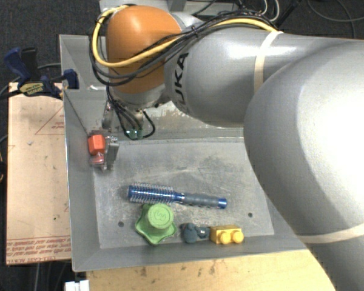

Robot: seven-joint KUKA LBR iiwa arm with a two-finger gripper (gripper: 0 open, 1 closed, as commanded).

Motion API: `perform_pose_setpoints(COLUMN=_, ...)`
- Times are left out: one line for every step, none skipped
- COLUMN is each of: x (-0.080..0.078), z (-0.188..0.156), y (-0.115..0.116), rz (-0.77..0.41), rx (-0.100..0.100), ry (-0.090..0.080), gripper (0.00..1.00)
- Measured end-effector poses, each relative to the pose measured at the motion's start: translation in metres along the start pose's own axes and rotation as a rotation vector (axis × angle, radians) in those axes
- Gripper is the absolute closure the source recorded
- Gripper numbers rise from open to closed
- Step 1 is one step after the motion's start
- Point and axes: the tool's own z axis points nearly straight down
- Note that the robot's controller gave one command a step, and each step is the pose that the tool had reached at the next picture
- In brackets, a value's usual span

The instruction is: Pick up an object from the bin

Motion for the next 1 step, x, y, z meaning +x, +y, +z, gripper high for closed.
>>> perform_pose_setpoints(x=0.0496, z=0.0578, y=-0.0543, rz=0.014, rx=0.004, ry=0.002, gripper=0.00)
